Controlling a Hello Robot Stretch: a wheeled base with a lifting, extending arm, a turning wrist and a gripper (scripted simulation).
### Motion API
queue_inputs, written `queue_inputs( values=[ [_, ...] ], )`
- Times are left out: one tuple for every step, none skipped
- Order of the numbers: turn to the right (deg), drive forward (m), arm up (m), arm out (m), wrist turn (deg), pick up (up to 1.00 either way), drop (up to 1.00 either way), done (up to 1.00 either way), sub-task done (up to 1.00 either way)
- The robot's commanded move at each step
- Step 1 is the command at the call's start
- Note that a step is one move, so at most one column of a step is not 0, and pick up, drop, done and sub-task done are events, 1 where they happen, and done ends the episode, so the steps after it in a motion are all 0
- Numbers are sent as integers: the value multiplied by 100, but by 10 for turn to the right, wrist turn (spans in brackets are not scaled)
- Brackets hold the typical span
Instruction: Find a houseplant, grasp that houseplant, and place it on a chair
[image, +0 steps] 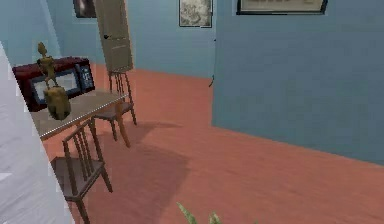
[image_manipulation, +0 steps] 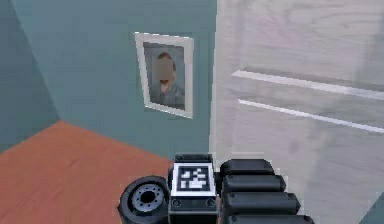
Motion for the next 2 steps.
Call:
queue_inputs(
  values=[
    [-30,0,0,0,0,0,0,0,0],
    [0,40,0,0,0,0,0,0,0]
  ],
)
